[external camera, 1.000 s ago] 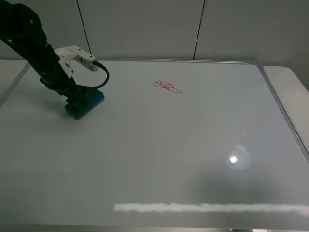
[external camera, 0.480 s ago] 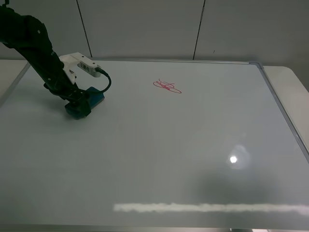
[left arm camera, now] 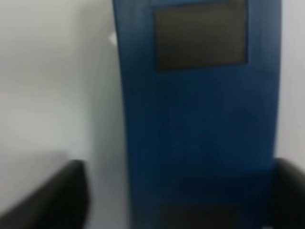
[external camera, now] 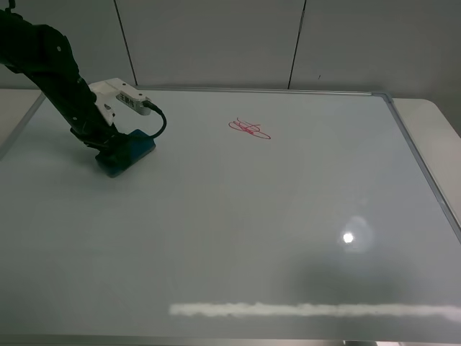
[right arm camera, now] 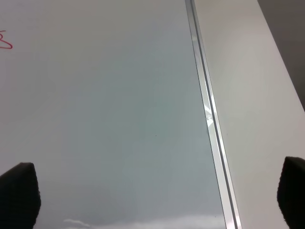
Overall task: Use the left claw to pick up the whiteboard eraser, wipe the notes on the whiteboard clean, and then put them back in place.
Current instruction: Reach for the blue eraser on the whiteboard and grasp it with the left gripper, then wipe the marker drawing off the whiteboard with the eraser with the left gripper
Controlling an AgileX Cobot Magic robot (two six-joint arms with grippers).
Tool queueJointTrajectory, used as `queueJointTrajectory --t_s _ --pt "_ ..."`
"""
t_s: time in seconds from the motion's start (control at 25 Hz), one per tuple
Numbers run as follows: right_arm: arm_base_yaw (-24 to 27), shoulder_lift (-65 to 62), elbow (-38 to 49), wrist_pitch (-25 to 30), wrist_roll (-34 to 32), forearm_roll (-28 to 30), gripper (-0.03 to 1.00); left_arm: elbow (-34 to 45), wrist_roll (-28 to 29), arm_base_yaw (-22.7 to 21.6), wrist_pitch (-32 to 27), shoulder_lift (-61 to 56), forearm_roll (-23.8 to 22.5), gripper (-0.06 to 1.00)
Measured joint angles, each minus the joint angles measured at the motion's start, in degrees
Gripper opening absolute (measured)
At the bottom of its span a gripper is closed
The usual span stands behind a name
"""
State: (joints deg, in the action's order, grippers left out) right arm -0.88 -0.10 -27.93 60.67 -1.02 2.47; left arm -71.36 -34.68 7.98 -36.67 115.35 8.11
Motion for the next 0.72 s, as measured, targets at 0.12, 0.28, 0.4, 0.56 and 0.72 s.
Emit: queueJointTrajectory --t_s 0.12,0.28,0.4,0.56,0.72 --pt "0.00 0.00 0.00 0.00 0.00 0.00 0.99 0.00 -0.02 0.00 -0.60 0.00 0.00 0.56" --pt "0.00 0.00 0.00 0.00 0.00 0.00 0.99 0.00 0.39 0.00 -2.08 0.00 0.00 0.56" --pt "0.00 0.00 0.00 0.00 0.00 0.00 0.99 0.00 0.52 0.00 -2.93 0.00 0.00 0.56" --pt "0.00 0.00 0.00 0.00 0.00 0.00 0.99 -0.16 1.63 0.00 -4.05 0.00 0.00 0.56" --pt "0.00 0.00 0.00 0.00 0.00 0.00 0.99 -0.16 3.56 0.00 -5.61 -1.26 -0.06 0.56"
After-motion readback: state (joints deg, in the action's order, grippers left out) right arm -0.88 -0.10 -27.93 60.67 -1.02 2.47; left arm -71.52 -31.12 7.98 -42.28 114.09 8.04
